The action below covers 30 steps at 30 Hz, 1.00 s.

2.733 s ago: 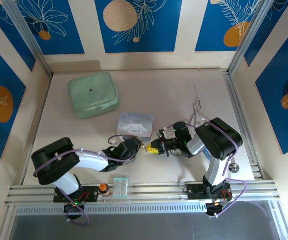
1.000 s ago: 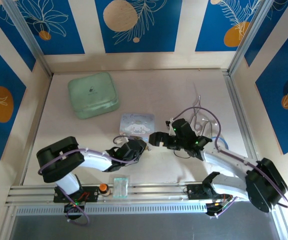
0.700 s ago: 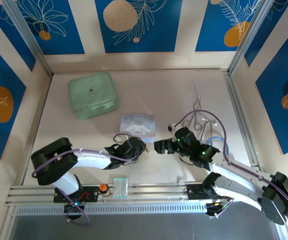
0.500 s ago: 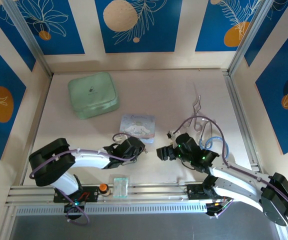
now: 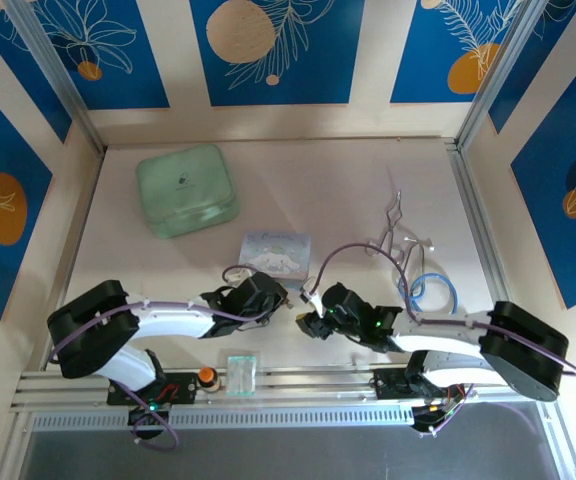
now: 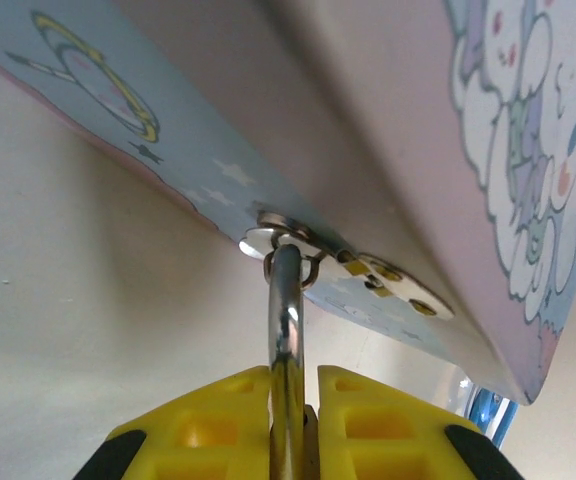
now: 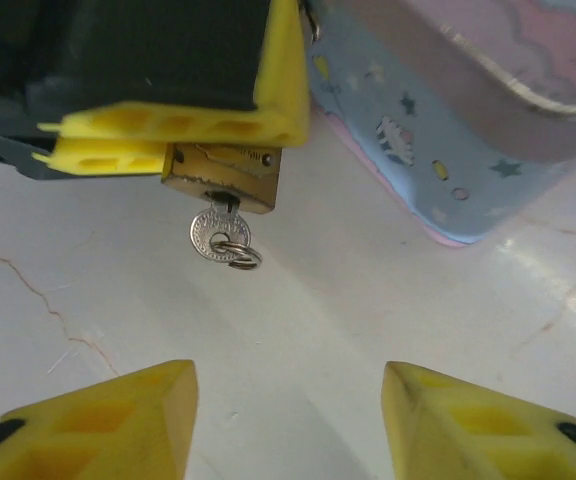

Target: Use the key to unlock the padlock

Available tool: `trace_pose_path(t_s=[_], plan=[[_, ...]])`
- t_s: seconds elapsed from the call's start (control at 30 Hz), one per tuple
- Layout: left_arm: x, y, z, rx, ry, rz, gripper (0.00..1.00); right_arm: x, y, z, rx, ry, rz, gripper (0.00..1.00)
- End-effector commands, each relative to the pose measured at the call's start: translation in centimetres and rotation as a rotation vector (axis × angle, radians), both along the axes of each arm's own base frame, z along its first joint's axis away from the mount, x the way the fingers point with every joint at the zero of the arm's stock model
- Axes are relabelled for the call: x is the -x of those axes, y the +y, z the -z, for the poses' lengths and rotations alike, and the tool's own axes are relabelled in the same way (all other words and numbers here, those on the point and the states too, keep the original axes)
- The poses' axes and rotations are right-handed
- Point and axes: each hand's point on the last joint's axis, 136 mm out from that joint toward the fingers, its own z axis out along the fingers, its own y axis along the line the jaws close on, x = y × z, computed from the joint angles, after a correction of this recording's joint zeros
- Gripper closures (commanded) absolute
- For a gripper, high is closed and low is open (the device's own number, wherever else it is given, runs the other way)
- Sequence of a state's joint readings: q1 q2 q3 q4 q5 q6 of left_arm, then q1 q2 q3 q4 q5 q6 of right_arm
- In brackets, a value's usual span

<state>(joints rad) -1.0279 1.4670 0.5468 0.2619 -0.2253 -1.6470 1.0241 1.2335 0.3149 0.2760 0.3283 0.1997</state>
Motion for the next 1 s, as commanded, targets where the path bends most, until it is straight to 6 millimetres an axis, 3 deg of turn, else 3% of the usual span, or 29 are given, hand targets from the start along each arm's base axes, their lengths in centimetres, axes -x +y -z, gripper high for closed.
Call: trace_pose_path(t_s=[0.0, 0.2, 0.4, 0.6, 0.77, 0.97], plan=[[-0.2, -0.1, -0.7, 0.031, -0.015, 0.010, 1.00, -1.4, 3.2, -3.3, -0.120, -0.084, -0.021, 0.57], [-0.1, -0.6, -0.9, 0.048, -0.010, 0.028, 1.00, -1.5, 4.5, -2.6, -0.062, -0.122, -0.069, 0.64], [-0.1, -0.8, -1.0, 0.056, -0.012, 0.034, 1.00, -2.1, 4.3, -2.8, -0.050, -0.139, -0.053, 0.79], [0.1, -1.0, -0.9, 0.080, -0.008, 0.040, 1.00, -2.6, 4.0, -2.6, -0.090, -0.080, -0.053, 0.88], [0.2, -1.2, -1.0, 0.096, -0.013, 0.050, 1.00, -2.6, 3.7, -2.8, -0.195, 0.043, -0.056, 0.91], [0.2, -1.3, -1.6, 0.115, -0.033, 0.065, 1.00, -3.5, 2.3, -1.6, -0.234, 0.144, 0.030, 0.91]])
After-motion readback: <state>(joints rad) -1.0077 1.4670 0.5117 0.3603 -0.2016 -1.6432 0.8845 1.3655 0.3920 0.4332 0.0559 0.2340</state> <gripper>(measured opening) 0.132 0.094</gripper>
